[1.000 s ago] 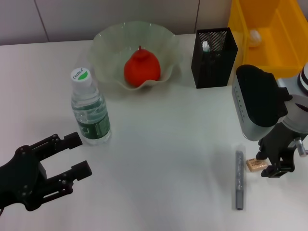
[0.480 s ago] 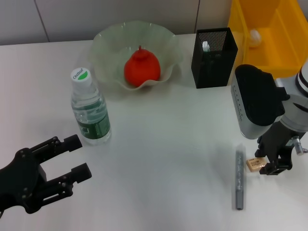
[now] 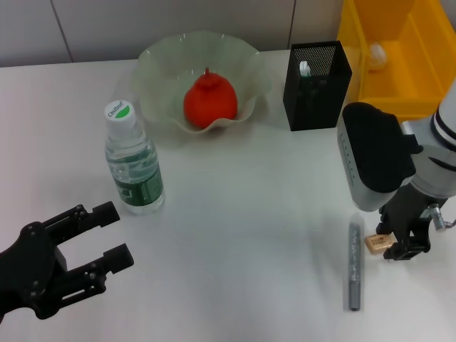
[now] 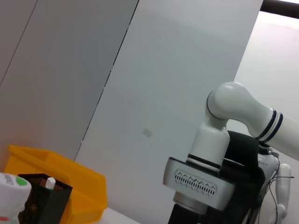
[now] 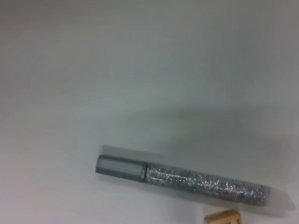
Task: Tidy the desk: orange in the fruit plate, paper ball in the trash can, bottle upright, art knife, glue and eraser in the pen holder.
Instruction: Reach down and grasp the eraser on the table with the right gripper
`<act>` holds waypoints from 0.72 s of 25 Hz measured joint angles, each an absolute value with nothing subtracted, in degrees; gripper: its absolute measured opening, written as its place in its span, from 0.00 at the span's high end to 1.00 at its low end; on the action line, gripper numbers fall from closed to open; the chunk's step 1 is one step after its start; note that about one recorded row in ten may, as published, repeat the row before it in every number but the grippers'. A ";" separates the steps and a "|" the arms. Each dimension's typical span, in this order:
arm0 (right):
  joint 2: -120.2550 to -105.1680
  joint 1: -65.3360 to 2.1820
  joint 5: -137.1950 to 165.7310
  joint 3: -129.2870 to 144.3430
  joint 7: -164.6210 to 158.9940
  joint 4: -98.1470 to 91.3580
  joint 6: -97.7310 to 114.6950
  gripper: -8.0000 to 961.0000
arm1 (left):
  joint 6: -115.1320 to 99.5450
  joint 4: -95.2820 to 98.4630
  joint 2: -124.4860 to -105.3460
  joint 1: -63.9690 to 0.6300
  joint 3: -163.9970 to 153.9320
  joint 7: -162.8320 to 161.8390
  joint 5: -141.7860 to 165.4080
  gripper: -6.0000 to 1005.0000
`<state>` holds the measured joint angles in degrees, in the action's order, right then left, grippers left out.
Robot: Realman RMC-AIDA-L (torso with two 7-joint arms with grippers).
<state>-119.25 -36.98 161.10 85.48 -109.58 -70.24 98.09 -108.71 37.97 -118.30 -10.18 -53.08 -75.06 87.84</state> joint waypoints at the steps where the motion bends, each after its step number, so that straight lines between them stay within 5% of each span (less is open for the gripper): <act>1: -119.25 -37.00 161.28 85.97 -109.58 -70.00 97.67 0.59 | -108.80 37.97 -118.30 -10.10 -53.08 -75.06 87.81 0.26; 18: -119.31 -37.00 161.95 87.01 -110.08 -69.79 96.61 0.60 | -108.90 37.97 -118.30 -9.39 -53.08 -75.06 87.80 0.26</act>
<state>-119.31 -37.00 161.95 87.01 -110.08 -69.79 96.61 -108.90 37.97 -118.30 -9.39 -53.08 -75.06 87.80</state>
